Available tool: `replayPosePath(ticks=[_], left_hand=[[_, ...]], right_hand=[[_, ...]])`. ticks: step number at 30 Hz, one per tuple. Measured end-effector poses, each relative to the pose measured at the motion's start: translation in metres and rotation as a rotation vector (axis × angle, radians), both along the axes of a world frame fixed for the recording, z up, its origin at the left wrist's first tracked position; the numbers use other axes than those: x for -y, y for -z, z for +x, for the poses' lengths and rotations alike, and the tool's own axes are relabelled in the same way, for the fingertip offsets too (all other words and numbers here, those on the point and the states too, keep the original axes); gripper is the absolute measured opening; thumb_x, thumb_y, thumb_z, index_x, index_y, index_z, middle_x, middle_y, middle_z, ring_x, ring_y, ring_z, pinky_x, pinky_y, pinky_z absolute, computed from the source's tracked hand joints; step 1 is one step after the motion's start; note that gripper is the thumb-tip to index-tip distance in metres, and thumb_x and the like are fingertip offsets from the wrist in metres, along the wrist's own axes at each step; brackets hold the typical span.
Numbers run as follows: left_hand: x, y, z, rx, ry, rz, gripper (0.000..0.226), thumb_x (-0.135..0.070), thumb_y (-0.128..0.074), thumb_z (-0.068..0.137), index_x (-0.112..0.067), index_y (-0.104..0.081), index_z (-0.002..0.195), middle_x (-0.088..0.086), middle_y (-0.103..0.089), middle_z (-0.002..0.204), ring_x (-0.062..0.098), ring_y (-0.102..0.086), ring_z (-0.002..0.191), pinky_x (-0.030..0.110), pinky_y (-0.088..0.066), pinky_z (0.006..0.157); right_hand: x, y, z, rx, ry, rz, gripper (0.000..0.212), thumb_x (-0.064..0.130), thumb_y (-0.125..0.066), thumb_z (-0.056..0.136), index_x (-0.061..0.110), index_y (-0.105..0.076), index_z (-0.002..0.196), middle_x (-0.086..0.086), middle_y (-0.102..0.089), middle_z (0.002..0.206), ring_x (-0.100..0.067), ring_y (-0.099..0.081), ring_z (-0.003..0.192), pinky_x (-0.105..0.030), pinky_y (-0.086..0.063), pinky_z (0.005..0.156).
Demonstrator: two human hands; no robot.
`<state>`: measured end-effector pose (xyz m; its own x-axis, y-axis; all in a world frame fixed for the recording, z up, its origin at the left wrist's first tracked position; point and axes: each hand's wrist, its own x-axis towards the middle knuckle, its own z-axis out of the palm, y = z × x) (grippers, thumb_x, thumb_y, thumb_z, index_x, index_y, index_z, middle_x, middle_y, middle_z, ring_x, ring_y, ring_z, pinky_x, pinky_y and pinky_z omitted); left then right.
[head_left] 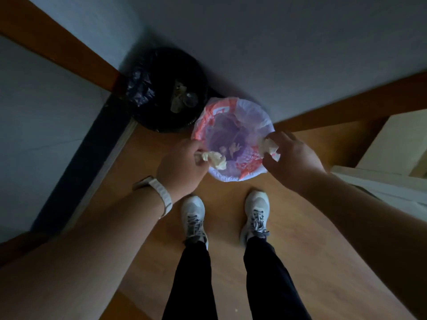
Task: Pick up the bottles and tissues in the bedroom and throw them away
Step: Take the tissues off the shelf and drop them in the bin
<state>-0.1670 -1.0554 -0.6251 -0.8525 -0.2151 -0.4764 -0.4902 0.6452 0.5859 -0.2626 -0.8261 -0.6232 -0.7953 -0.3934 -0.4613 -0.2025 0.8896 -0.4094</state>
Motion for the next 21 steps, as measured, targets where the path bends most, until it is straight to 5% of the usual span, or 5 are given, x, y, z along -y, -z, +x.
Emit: replayPosePath(ticks=[12, 16, 21], left_hand=[[-0.014, 0.194, -0.046, -0.108, 0.314, -0.199, 0.02, -0.018, -0.065, 0.074, -0.007, -0.066, 0.091, 0.016, -0.064, 0.091, 0.038, -0.062, 0.085, 0.044, -0.052, 0.074], [-0.011, 0.19, -0.044, -0.119, 0.457, -0.202, 0.04, -0.036, -0.054, 0.079, -0.007, -0.067, 0.104, 0.015, -0.066, 0.102, 0.038, -0.063, 0.094, 0.048, -0.053, 0.081], [-0.002, 0.13, -0.036, -0.185, 0.527, -0.222, 0.043, -0.035, -0.054, 0.082, -0.006, -0.065, 0.112, 0.014, -0.063, 0.112, 0.036, -0.061, 0.1, 0.045, -0.051, 0.083]], right_hand=[[-0.009, 0.161, -0.024, -0.097, -0.087, 0.097, 0.041, 0.03, -0.059, 0.084, 0.023, -0.055, 0.124, -0.005, -0.056, 0.123, -0.032, -0.054, 0.109, -0.043, -0.052, 0.075], [-0.01, 0.158, -0.017, -0.072, -0.14, 0.128, 0.047, 0.036, -0.058, 0.085, 0.023, -0.053, 0.13, -0.002, -0.053, 0.13, -0.032, -0.049, 0.117, -0.043, -0.048, 0.083], [-0.008, 0.103, -0.006, -0.057, -0.205, 0.164, 0.047, 0.041, -0.053, 0.089, 0.023, -0.051, 0.133, -0.001, -0.047, 0.138, -0.028, -0.044, 0.125, -0.045, -0.041, 0.095]])
